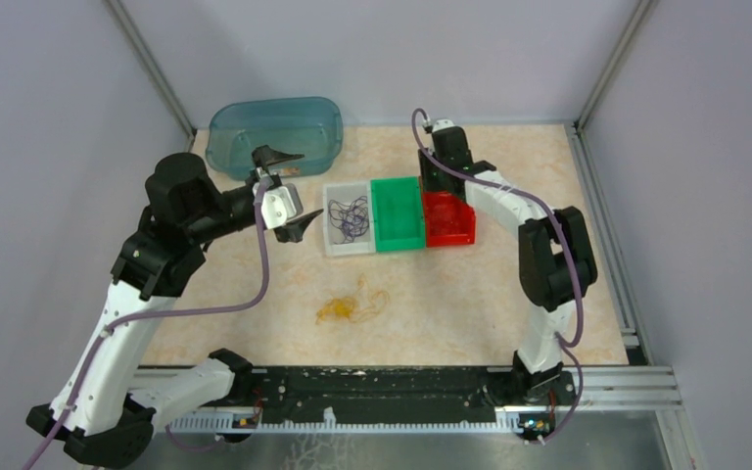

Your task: Untangle the cables

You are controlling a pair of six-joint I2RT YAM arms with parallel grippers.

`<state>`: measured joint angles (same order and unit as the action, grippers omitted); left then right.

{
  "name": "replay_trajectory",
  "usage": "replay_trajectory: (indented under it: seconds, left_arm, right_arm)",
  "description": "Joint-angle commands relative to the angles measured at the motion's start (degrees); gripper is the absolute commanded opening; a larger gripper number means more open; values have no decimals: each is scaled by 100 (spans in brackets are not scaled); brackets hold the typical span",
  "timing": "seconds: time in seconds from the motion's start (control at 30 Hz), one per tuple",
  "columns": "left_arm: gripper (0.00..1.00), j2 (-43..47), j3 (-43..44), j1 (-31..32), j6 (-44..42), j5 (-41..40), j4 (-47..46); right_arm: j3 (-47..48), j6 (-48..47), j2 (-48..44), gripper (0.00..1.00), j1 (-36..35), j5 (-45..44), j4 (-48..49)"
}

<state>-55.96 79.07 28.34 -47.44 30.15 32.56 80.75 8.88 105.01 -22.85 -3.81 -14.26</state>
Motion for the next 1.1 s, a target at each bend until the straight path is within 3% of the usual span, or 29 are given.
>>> replay_trajectory:
  seconds: [0.0, 0.1, 0.23, 0.47, 0.67, 0.7, 0.9, 1.07]
  left_arm:
    - [99, 70, 126, -30, -55, 124, 7]
    - [99, 61, 133, -29, -46, 130, -4]
    - [99, 66, 126, -30, -44, 113, 9]
    - [100, 36, 85, -27, 96, 154, 0]
    - [100, -52, 20, -26, 132, 228, 533]
    - [100, -40, -49, -30, 129, 229, 568]
    - [100, -95, -274, -66, -65, 69, 648]
    - [100, -344, -294, -326, -52, 342, 868]
  right_arm:
    - [321, -210, 147, 34, 83, 88, 125]
    - [236, -232, 235, 25, 101, 85, 174]
    - [-242, -131, -5, 0, 121, -348, 465]
    - [-938, -3, -248, 0, 255, -594, 588]
    - [-1079, 27, 45, 0, 264, -555, 554]
    - [-1047, 26, 75, 1, 264, -551, 509]
    - [-768, -223, -233, 30, 220, -1072, 205]
    - [-442, -336, -797, 43, 220, -1212, -180]
